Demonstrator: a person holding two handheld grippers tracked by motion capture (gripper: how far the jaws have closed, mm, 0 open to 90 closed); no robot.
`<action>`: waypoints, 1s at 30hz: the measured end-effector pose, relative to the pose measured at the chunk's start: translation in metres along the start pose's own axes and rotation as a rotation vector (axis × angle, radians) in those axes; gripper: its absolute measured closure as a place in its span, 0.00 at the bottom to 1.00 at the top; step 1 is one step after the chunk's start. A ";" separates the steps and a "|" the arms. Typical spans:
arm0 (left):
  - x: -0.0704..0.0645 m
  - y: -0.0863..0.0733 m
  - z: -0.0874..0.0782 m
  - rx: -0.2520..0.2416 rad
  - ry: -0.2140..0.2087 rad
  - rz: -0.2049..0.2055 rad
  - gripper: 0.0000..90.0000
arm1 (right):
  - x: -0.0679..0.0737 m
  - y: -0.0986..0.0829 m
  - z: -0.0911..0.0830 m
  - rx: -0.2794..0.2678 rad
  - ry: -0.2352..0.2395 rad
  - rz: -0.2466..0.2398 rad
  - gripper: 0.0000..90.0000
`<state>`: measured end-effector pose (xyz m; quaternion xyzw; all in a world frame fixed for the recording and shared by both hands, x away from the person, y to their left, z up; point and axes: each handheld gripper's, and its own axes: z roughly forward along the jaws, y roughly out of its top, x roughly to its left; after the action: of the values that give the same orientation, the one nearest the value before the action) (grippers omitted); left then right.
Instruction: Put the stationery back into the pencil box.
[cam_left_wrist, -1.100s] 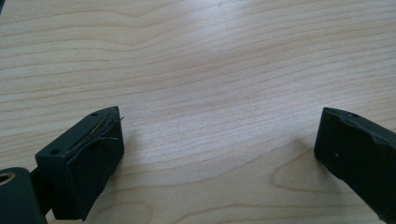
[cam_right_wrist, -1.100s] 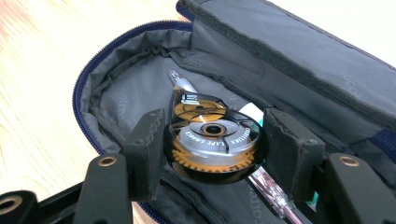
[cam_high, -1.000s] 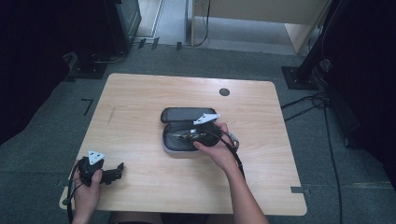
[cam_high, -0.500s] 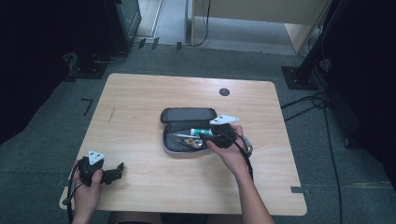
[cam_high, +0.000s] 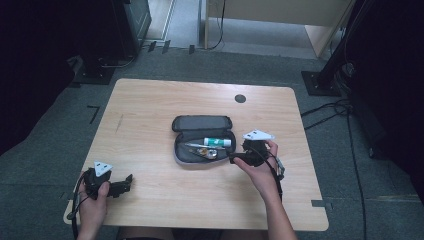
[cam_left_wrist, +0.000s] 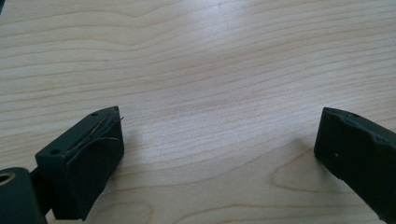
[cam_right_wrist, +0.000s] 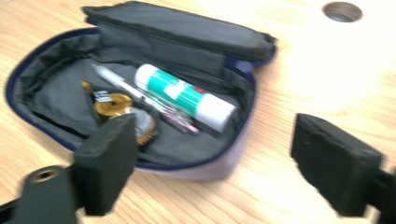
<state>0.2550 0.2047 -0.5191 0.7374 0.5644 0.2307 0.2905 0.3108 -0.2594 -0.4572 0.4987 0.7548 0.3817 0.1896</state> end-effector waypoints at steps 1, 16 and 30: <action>0.000 0.000 0.000 0.000 0.000 -0.002 0.02 | -0.004 -0.003 -0.005 -0.002 -0.017 0.013 0.09; 0.000 0.000 0.000 -0.001 0.000 -0.001 0.02 | -0.028 -0.034 -0.026 0.003 -0.079 0.072 0.00; 0.000 0.000 0.000 0.000 0.000 -0.002 0.02 | -0.057 -0.075 -0.040 0.024 -0.132 0.125 0.00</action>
<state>0.2548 0.2046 -0.5191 0.7370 0.5650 0.2306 0.2907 0.2628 -0.3425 -0.4944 0.5709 0.7127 0.3499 0.2088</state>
